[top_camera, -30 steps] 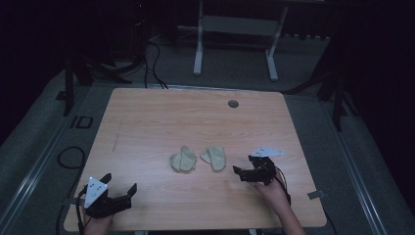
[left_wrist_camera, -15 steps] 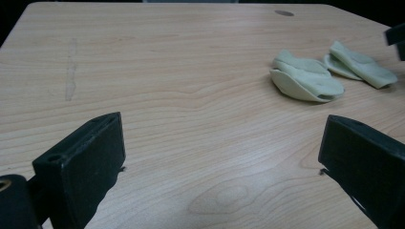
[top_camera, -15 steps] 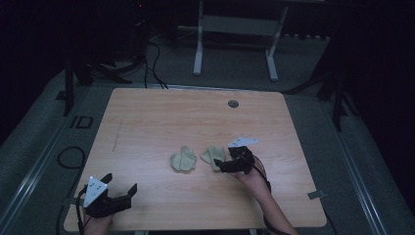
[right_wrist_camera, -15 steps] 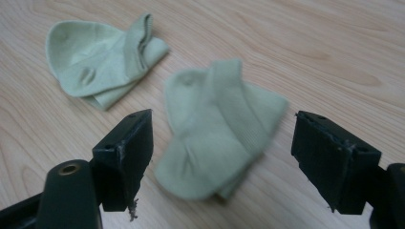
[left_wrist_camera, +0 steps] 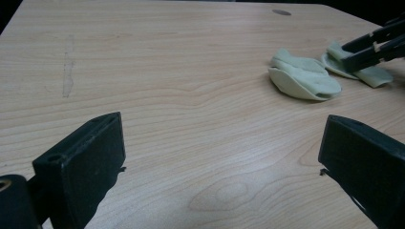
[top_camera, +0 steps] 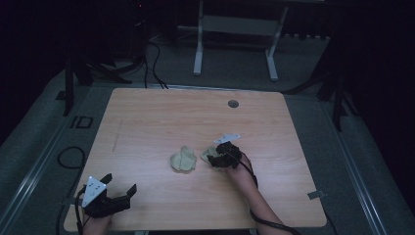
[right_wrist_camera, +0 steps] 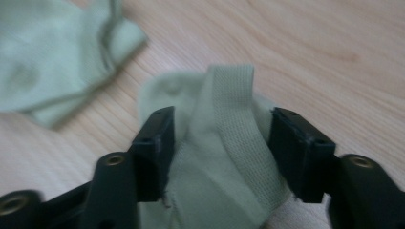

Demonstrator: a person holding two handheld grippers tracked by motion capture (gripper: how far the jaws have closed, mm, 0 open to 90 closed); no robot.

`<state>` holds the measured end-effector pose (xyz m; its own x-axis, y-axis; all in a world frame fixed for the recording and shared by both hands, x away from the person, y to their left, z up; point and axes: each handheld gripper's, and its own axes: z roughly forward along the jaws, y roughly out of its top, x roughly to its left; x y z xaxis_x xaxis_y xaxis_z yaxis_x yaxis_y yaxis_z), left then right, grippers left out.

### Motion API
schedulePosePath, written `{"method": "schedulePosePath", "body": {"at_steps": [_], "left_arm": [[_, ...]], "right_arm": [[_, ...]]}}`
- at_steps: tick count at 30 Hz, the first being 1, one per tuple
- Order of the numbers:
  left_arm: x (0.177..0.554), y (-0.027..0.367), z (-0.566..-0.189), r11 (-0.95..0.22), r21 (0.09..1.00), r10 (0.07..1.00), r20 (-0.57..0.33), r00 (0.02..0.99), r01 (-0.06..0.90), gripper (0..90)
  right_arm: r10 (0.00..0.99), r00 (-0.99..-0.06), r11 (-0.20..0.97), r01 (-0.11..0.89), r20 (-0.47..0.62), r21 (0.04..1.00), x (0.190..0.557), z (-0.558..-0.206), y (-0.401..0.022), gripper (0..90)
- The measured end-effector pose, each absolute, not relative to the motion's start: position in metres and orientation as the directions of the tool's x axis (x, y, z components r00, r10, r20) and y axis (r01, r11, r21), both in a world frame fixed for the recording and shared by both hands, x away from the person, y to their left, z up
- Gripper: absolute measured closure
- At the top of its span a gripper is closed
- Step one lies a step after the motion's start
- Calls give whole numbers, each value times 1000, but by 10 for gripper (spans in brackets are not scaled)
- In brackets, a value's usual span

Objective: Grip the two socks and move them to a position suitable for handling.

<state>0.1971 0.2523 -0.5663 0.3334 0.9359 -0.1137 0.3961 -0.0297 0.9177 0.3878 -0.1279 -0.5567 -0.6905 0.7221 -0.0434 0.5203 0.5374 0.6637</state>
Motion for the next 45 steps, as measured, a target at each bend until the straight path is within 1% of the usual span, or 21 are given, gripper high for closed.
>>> {"method": "schedulePosePath", "body": {"at_steps": [2, 3, 4, 5, 6, 9, 11, 15, 18, 27, 32, 34, 36, 44, 45], "left_arm": [[197, 253, -566, -29, 917, 935, -115, 335, 397, 21], [197, 253, -566, -30, 917, 936, -114, 333, 397, 22], [197, 253, -566, -29, 917, 935, -115, 334, 398, 21], [197, 253, -567, -30, 917, 935, -116, 335, 399, 22], [197, 252, -567, -32, 916, 936, -114, 334, 400, 22], [197, 251, -566, -37, 916, 934, -110, 339, 399, 21], [197, 250, -566, -38, 916, 934, -109, 340, 399, 22], [198, 250, -568, -33, 913, 934, -117, 338, 407, 22], [199, 250, -568, -34, 912, 934, -118, 339, 410, 22], [198, 250, -568, -35, 911, 934, -116, 337, 410, 21], [199, 251, -569, -32, 911, 935, -118, 335, 411, 22], [199, 251, -569, -29, 911, 934, -122, 336, 411, 22], [198, 251, -568, -28, 913, 933, -122, 337, 407, 22], [196, 248, -567, -44, 912, 931, -110, 349, 407, 22], [196, 248, -567, -44, 912, 931, -110, 349, 407, 21]], "right_arm": [[728, -684, 531, 515, -52, 673, 386, -559, -127, 439], [729, -682, 528, 516, -49, 675, 386, -559, -127, 511], [731, -681, 526, 512, -53, 679, 384, -559, -127, 563], [730, -681, 527, 509, -56, 680, 383, -559, -127, 594], [730, -681, 529, 511, -58, 677, 383, -558, -127, 663], [725, -685, 546, 513, -67, 663, 383, -556, -125, 728], [723, -687, 555, 518, -70, 651, 384, -555, -124, 756], [724, -686, 559, 528, -67, 640, 386, -551, -125, 773], [730, -681, 544, 532, -54, 649, 384, -544, -128, 776], [718, -695, 517, 498, -36, 696, 369, -511, -138, 777], [693, -720, 519, 456, -44, 723, 351, -487, -139, 778], [687, -725, 517, 450, -40, 728, 347, -483, -139, 778], [665, -746, 521, 417, -47, 745, 331, -472, -138, 778], [598, -798, 563, 348, -79, 749, 285, -463, -131, 778], [598, -798, 563, 348, -79, 749, 285, -463, -131, 778]]}}
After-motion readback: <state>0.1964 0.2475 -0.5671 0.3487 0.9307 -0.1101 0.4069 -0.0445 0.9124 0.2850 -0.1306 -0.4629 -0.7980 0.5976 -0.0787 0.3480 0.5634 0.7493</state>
